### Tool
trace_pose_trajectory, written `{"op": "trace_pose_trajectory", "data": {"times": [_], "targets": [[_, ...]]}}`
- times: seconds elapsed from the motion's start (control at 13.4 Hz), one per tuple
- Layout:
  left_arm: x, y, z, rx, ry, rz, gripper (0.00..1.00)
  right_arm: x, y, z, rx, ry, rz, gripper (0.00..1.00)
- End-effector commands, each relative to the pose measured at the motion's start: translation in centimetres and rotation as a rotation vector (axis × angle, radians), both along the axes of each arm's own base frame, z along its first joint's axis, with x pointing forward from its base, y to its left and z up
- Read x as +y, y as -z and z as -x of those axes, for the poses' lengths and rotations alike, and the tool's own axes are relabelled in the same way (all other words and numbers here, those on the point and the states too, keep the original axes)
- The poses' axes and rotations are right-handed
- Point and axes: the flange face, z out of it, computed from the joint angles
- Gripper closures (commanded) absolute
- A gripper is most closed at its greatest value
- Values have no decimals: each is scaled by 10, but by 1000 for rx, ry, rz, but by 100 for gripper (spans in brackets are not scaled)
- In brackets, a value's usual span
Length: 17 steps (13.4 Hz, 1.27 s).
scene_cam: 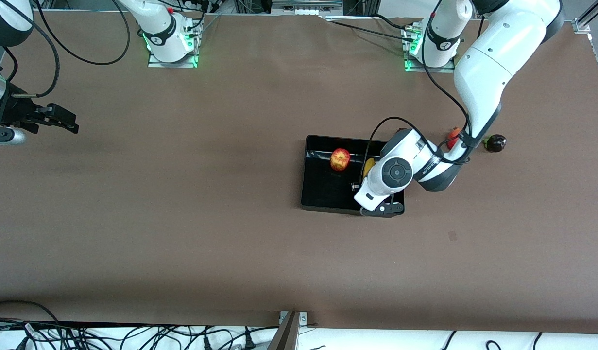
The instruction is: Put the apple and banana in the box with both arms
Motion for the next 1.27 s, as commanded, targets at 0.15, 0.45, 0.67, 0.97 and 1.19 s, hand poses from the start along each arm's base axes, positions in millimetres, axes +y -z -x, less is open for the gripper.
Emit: {"op": "trace_pose_trajectory", "data": {"times": [0.15, 0.45, 0.67, 0.97, 1.19], "targets": [[16, -82, -10, -26, -7, -115, 0, -5, -24, 6, -57, 38, -79, 0], [51, -185, -17, -74, -94, -131, 0, -6, -31, 4, -60, 22, -62, 0], [116, -274, -20, -103, -237, -81, 0, -9, -30, 5, -47, 27, -61, 0], [197, -361, -13, -76, -220, -108, 0, -11, -44, 1, -74, 15, -40, 0], [233, -411, 8, -65, -225, -143, 0, -10, -50, 4, -65, 18, -37, 0]]}}
